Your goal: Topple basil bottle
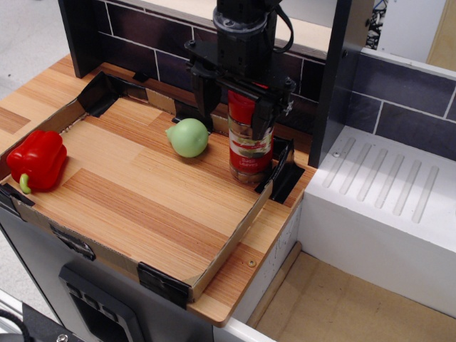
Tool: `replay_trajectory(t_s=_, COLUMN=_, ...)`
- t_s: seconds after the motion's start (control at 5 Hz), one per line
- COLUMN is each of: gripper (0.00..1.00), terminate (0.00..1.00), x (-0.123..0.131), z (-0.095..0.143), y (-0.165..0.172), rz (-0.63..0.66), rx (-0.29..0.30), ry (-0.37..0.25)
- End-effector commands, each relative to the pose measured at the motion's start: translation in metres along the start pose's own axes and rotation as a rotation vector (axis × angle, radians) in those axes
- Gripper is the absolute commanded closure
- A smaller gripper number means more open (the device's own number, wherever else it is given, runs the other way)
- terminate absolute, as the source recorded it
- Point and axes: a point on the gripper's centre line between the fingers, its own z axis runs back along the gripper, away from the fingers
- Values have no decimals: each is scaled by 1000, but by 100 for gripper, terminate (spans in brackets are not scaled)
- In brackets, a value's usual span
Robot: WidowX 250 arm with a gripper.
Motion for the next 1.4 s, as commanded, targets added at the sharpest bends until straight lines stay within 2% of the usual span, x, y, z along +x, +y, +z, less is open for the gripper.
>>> replay_trajectory(t_s=0.0, gripper=0, terminate=0, x=18, z=10, y=-5, rz=-14, rx=10, ry=-74)
replay_trajectory(t_s=0.4, gripper=0, terminate=0, x=24, z=10, y=-11, rz=-49, rx=17, ry=-109)
replay_trajectory(t_s=0.6, gripper=100, terminate=0, x=23, z=9, y=-10, rz=-64, rx=-3, ry=-149)
replay_trajectory(t_s=0.8, gripper=100, terminate=0, x=17, z=9, y=-8, rz=-63, rx=-23, ry=-199)
replay_trajectory(t_s=1.0, gripper=100, terminate=0, x=-5, z=7, y=-6, rz=-90, rx=-50, ry=-246)
replay_trajectory(t_s=1.2, gripper=100, terminate=0, x=-30, z=-1, y=-6, rz=-130, rx=-58, ry=-260)
